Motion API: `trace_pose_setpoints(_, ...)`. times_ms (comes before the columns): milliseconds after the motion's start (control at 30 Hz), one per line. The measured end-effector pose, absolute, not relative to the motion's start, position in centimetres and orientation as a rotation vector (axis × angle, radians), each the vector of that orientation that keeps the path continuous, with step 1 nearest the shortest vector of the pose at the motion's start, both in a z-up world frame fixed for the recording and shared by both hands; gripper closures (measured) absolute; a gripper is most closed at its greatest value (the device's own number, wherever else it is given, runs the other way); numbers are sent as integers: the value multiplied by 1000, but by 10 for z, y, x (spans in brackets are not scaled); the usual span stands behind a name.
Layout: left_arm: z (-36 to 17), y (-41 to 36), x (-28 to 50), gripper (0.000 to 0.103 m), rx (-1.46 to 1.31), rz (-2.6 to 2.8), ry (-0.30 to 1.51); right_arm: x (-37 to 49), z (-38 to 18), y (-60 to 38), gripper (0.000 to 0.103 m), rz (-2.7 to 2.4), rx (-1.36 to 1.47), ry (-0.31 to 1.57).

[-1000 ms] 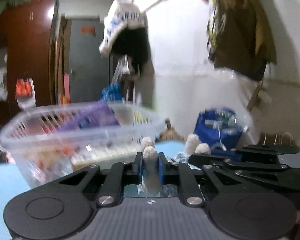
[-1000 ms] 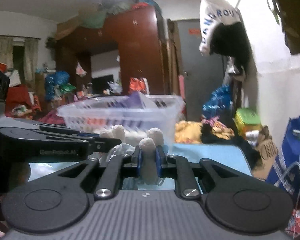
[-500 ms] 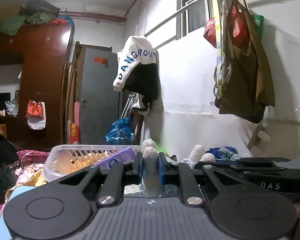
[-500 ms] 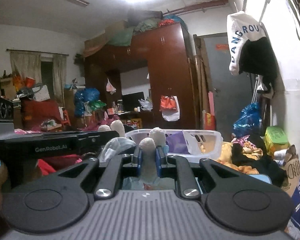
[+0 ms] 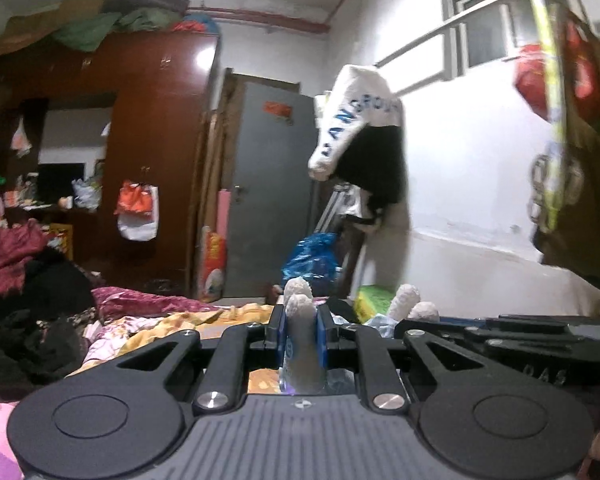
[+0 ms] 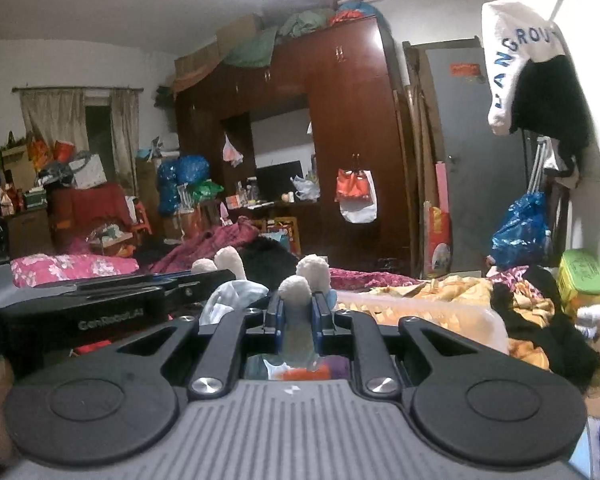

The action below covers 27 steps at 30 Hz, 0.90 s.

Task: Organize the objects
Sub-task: 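Carry the gloves over the basket and open both grippers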

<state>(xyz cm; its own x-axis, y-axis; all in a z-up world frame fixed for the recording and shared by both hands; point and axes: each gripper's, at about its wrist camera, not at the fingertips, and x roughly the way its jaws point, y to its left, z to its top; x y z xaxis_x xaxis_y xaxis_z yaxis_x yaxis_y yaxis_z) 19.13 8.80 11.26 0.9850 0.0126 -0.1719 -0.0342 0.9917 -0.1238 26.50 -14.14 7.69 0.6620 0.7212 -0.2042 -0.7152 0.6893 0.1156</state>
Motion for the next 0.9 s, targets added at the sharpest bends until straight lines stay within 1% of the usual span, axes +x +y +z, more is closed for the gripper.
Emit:
trace_pose_setpoints(167,108,99,220,85,-131,70,223,284,74,-117,87,791,6,281)
trace_pose_setpoints(367,90,111,252,84,-152,103,284,313,49,-106,87,781,30,375)
trace_pose_setpoints(400,88,112,254,74,-148,104,284,316,48,-105,86,781,32,383)
trace_pose_setpoints(433,87,112,254,54,-138,110,293,318,45,-105,83,778,38,385)
trace_pose_setpoints(467,86,112,250,44,-137,118,301,318,43,-106,69,776,38,394)
trace_pose_setpoints(500,87,114,241,32,-142,115,294,317,43,-109,44,759,40,416)
trace_pose_setpoints(533,89,115,230,28,-147,102,283,314,45,-116,34,724,38,433)
trace_pose_setpoints(567,91,115,217,28,-146,89,275,310,48,-125,21,700,49,420)
trace_pose_setpoints(600,91,113,198,26,-126,72,268,299,50,-140,8,691,73,391)
trace_pose_setpoints(633,89,110,184,19,-105,64,269,284,49,-160,2,697,99,358)
trace_pose_setpoints(667,83,106,165,17,-78,60,282,272,46,-179,0,701,117,339)
trace_pose_setpoints(733,63,98,130,16,-32,48,342,246,31,-219,0,735,147,351)
trace_pose_setpoints(800,41,96,106,16,-36,18,406,226,3,-254,0,757,204,436)
trace_pose_setpoints(900,12,99,83,16,-58,-52,443,204,-41,-287,0,753,252,594)
